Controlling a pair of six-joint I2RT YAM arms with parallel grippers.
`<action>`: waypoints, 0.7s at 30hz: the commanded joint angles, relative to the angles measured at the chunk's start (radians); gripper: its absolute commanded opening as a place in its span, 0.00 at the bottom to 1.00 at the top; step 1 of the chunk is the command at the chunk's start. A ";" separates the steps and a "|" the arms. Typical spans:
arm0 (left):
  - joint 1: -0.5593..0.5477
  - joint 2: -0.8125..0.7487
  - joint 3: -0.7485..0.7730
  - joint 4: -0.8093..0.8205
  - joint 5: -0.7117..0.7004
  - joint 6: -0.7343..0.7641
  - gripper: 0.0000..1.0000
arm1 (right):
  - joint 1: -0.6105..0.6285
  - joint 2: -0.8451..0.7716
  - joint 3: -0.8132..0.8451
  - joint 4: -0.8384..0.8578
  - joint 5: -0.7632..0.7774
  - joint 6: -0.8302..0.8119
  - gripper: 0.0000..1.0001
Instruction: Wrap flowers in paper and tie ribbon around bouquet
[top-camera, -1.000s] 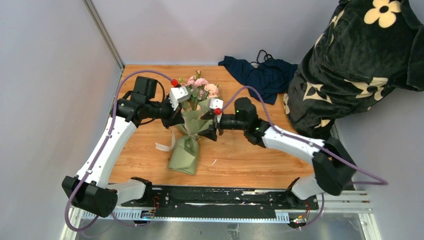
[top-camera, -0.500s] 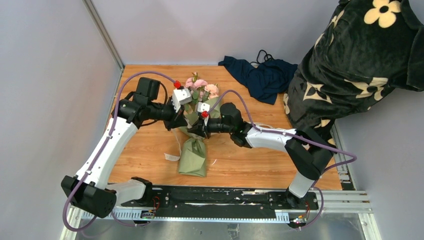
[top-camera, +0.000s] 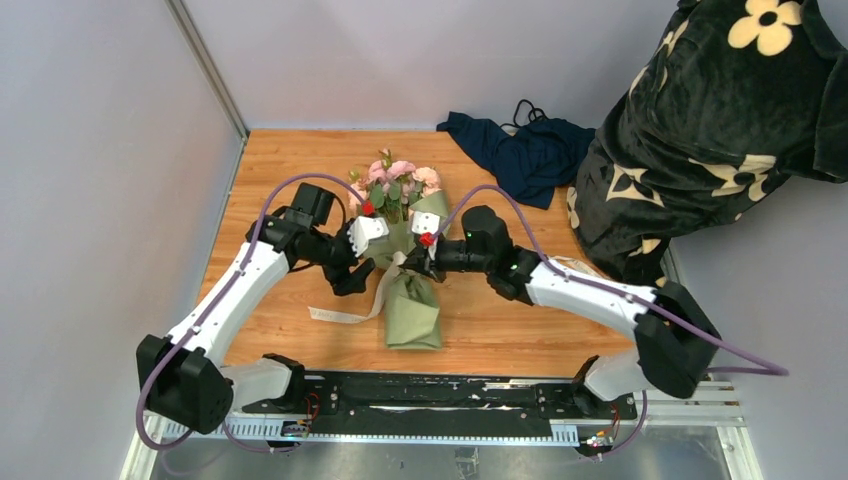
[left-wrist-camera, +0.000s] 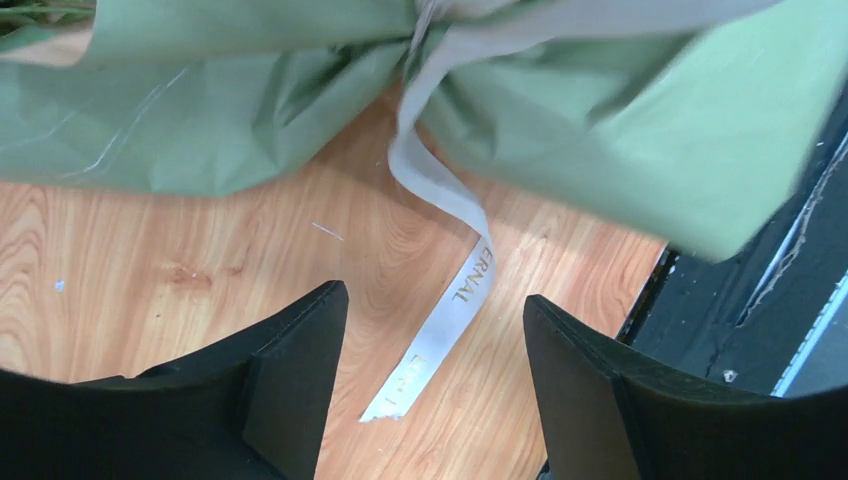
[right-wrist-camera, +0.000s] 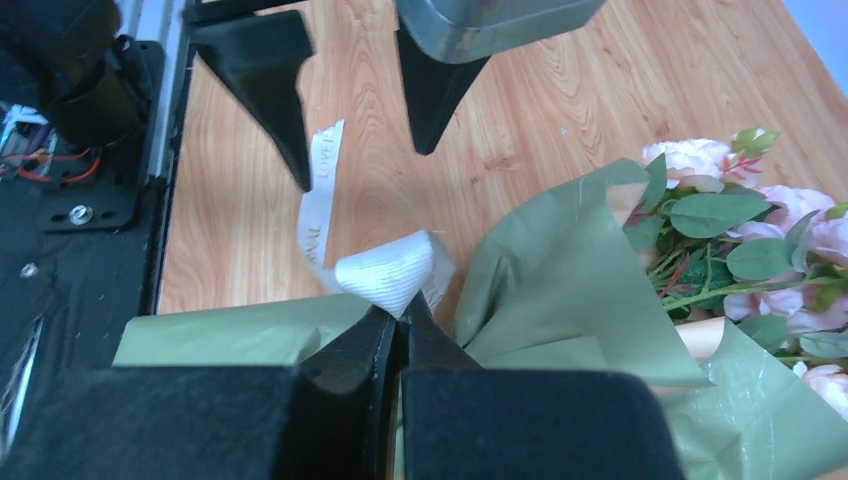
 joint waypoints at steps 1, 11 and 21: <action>-0.007 -0.081 0.002 0.019 -0.023 0.060 0.74 | -0.006 -0.129 -0.013 -0.270 -0.031 -0.160 0.00; -0.007 -0.271 0.025 -0.102 0.003 0.055 0.68 | -0.009 -0.121 -0.048 -0.261 -0.030 -0.210 0.00; -0.100 -0.419 -0.445 0.751 0.201 -0.187 0.73 | -0.020 -0.069 -0.075 -0.036 -0.004 -0.106 0.00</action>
